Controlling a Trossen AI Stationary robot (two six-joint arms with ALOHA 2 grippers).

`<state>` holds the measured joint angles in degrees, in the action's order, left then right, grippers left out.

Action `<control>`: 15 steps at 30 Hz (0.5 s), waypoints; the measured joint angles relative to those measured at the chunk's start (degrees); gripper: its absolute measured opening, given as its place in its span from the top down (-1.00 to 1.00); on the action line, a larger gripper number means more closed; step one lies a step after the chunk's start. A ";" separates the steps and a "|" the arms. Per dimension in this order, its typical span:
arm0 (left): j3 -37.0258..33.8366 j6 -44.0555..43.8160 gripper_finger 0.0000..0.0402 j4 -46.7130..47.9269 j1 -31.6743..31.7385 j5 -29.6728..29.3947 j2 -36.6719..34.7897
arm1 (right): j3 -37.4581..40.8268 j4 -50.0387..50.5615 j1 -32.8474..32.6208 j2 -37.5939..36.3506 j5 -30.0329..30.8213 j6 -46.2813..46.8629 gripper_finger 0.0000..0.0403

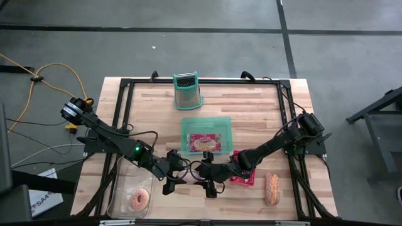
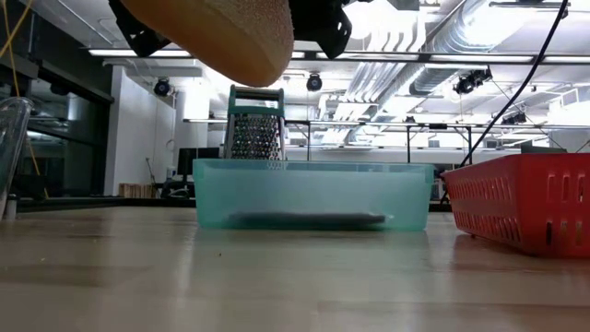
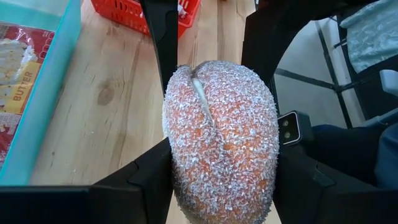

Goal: Pick & Place Food Item
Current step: Put the left bread into the transparent bin

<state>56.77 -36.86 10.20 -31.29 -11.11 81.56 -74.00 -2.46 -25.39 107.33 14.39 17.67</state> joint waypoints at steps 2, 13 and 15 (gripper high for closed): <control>0.00 0.00 -0.04 0.00 0.00 0.00 0.00 | -0.02 0.00 0.00 0.02 0.00 0.00 -0.09; 0.00 0.00 -0.04 0.00 0.00 -0.02 0.00 | 0.00 0.03 0.00 0.02 0.00 0.02 -0.40; 0.00 0.00 -0.04 0.02 0.00 -0.02 0.00 | 0.00 0.04 0.00 0.02 0.00 0.35 -0.45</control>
<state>56.77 -36.86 10.21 -31.29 -11.13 81.56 -74.00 -2.42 -25.39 107.35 14.39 18.02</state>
